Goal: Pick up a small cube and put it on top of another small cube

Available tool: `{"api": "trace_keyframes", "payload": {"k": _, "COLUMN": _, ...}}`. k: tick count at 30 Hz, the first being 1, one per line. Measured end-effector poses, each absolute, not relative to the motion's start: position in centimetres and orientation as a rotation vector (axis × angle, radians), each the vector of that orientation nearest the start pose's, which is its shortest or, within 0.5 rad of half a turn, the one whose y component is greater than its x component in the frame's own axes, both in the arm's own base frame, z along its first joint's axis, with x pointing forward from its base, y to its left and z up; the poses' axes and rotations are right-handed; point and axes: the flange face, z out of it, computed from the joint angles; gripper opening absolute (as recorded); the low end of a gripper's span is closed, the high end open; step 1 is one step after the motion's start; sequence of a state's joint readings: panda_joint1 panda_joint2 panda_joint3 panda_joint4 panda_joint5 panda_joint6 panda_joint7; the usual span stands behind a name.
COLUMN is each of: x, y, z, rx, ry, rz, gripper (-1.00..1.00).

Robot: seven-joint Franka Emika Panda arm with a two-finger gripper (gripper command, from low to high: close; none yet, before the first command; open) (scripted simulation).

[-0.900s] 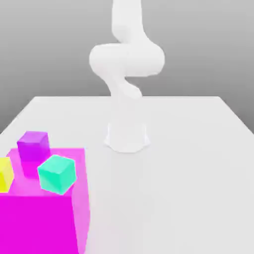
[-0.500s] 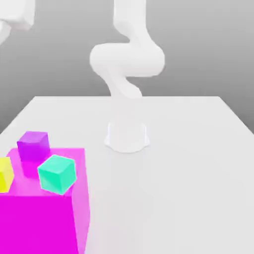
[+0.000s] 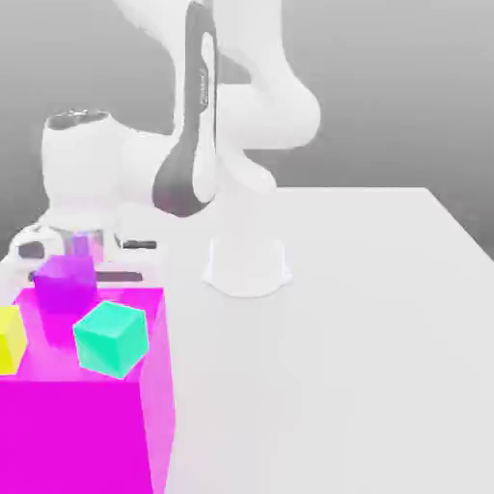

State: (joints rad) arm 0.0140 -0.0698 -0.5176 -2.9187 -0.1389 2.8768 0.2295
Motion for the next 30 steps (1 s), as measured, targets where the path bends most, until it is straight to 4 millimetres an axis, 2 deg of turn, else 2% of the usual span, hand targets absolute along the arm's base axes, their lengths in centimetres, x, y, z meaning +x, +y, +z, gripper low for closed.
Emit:
{"api": "trace_keyframes", "payload": {"k": 3, "x": 29.9, "y": -14.7, "z": 18.9, "rx": -2.997, "ry": 0.939, "rz": -0.008, "gripper": 0.0}}
{"api": "trace_keyframes", "payload": {"k": 12, "x": 29.7, "y": -14.8, "z": 13.7, "rx": -2.995, "ry": 0.952, "rz": -0.004, "gripper": 0.0}}
{"api": "trace_keyframes", "payload": {"k": 13, "x": 29.6, "y": -14.7, "z": 13.3, "rx": -2.995, "ry": 0.953, "rz": -0.002, "gripper": -1.0}}
{"api": "trace_keyframes", "payload": {"k": 20, "x": 29.6, "y": -14.7, "z": 13.3, "rx": -2.993, "ry": 0.953, "rz": 0.0, "gripper": -1.0}}
{"api": "trace_keyframes", "payload": {"k": 30, "x": 29.6, "y": -15.1, "z": 18.8, "rx": -2.988, "ry": 0.963, "rz": -0.003, "gripper": -1.0}}
